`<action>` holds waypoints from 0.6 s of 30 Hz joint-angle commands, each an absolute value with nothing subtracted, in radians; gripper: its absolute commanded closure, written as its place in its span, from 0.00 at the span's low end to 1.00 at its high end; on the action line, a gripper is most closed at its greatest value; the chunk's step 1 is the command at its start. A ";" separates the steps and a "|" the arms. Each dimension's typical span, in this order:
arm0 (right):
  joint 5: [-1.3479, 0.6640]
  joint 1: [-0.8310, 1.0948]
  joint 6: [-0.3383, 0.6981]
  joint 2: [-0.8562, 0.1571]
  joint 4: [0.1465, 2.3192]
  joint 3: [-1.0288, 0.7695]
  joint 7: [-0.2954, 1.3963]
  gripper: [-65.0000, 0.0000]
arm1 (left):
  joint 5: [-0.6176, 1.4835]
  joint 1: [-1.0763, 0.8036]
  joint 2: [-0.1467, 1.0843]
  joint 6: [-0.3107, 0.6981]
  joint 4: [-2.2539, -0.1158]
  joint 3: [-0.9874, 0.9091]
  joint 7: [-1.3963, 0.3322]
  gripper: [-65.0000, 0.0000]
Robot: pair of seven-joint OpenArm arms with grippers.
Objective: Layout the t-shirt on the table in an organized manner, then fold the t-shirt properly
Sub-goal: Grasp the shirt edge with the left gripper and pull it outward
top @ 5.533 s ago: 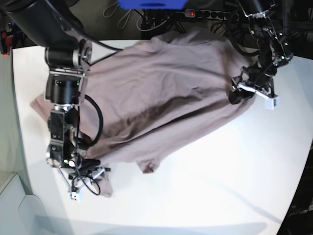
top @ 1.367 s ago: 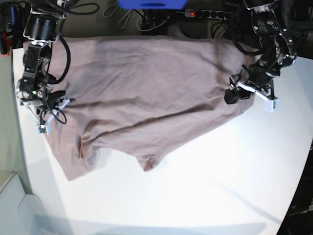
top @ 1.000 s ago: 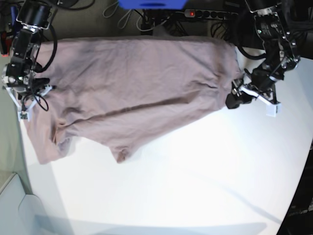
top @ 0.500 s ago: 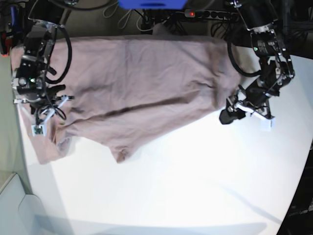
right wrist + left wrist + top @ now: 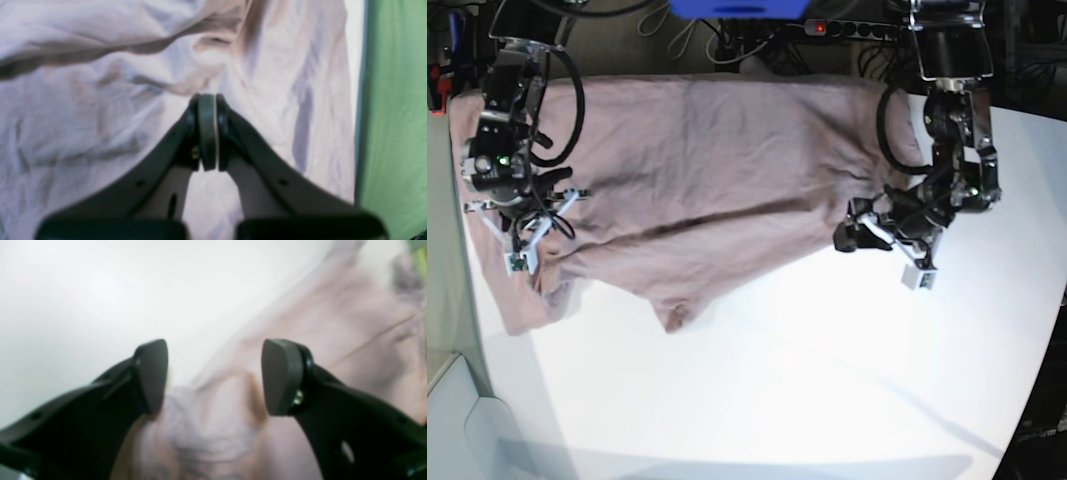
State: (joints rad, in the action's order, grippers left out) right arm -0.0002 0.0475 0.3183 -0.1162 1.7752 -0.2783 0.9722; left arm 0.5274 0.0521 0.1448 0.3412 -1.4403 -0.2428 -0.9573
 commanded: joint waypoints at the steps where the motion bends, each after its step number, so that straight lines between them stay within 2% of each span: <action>1: -0.001 0.035 0.318 -0.127 1.791 -0.280 0.954 1.00 | 0.519 0.076 0.131 0.348 -1.455 -0.231 -0.941 0.34; 5: -0.001 0.035 0.318 -0.127 1.791 -0.280 0.954 1.00 | 0.426 0.076 0.094 0.349 -1.457 -0.194 -0.947 0.33; 12: -0.001 0.035 0.318 -0.127 1.791 -0.280 0.954 1.00 | 0.414 0.077 0.090 0.351 -1.460 -0.104 -0.941 0.33; 18: -0.001 0.035 0.318 -0.127 1.791 -0.280 0.952 1.00 | 0.410 0.079 0.090 0.351 -1.455 -0.104 -0.940 0.33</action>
State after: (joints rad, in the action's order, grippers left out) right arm 0.0002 0.0475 0.3183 -0.1162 1.7748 -0.2783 0.9722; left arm 0.4000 0.0593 0.0856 0.3443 -1.4414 -0.1024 -0.9569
